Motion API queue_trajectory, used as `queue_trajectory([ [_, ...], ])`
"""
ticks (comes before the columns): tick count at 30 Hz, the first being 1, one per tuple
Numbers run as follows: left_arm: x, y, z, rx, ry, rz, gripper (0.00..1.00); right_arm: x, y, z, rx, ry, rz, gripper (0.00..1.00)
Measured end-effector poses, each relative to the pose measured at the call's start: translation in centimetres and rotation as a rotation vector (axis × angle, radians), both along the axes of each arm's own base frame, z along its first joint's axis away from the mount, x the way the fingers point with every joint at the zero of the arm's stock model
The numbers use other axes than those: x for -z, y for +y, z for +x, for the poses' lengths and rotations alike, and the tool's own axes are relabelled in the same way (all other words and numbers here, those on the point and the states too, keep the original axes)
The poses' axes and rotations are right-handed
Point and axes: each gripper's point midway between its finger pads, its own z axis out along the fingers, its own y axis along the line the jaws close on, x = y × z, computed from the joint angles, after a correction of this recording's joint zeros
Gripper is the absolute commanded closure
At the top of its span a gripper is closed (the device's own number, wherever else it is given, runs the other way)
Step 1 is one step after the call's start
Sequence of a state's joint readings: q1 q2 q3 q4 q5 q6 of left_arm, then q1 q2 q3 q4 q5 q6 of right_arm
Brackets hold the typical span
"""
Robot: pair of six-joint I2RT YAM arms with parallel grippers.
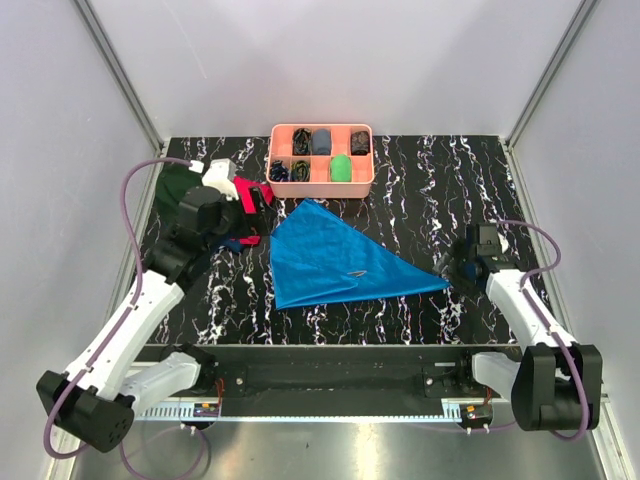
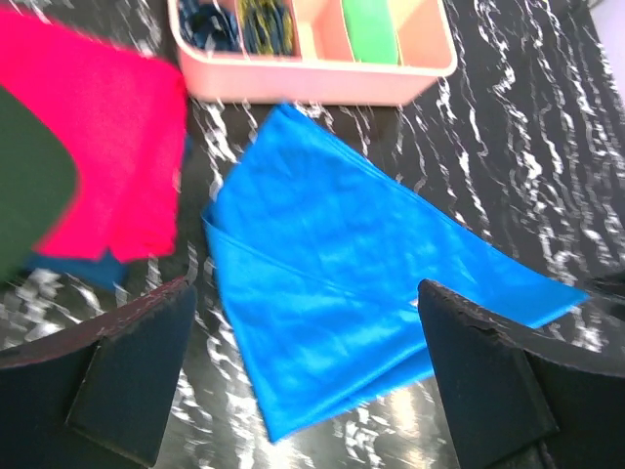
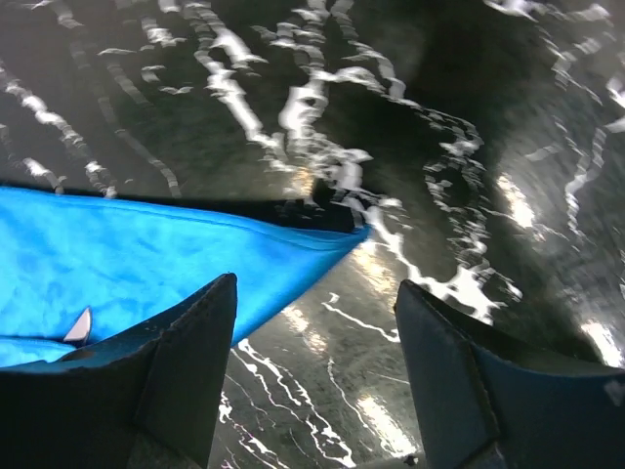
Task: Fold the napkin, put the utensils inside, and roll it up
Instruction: Fold the napkin
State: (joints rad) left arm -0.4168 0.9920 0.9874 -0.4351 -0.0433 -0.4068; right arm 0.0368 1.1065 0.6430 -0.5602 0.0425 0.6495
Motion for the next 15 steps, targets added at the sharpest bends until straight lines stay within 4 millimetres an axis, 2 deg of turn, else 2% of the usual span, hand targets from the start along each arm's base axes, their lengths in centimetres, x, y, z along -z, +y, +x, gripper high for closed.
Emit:
queue_trajectory([
  [2, -0.3, 0.8, 0.2, -0.012, -0.023, 0.054, 0.01, 0.5, -0.9, -0.5, 0.047, 0.026, 0.01, 0.28],
  [6, 1.5, 2.6, 0.0, -0.037, 0.021, 0.152, 0.01, 0.9, -1.5, -0.6, 0.101, 0.047, 0.028, 0.32],
  [15, 3.1, 4.5, -0.4, -0.072, 0.05, 0.23, 0.01, 3.1, -0.9, -0.5, 0.132, 0.122, 0.082, 0.39],
])
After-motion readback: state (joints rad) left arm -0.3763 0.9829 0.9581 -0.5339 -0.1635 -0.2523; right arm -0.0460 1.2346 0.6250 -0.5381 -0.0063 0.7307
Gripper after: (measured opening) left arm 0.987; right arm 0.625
